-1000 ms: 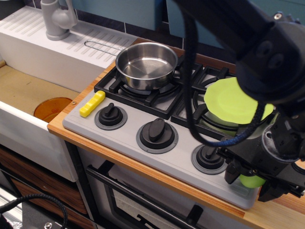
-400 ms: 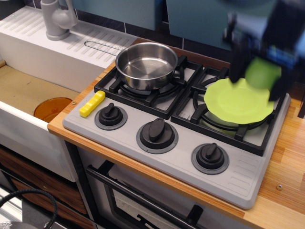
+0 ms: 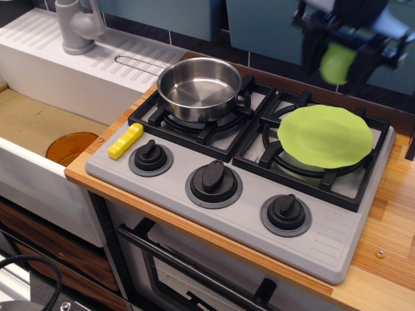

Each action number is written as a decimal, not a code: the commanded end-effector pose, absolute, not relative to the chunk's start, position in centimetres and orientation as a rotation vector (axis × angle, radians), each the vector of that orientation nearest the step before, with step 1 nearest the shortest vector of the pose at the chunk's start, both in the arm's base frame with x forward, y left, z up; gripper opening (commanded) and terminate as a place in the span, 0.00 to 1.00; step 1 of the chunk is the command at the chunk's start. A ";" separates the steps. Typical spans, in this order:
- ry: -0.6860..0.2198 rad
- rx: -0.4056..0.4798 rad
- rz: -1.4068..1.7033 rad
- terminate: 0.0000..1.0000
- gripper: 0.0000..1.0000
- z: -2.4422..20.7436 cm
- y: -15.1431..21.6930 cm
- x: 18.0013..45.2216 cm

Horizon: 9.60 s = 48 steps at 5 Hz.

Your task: Put smallpear on plate and fry in pot or pan on stove

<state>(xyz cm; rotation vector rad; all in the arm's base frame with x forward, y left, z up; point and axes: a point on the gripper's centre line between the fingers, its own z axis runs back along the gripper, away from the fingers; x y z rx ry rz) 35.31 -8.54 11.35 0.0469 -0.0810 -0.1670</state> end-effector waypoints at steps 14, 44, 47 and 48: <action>-0.145 0.238 -0.076 0.00 1.00 19.5 -0.2 28.3; -0.242 0.245 -0.089 0.00 0.00 13.8 9.8 31.2; -0.263 0.205 0.000 0.00 0.00 13.1 3.8 35.7; -0.292 0.163 -0.020 0.00 1.00 13.3 3.7 36.8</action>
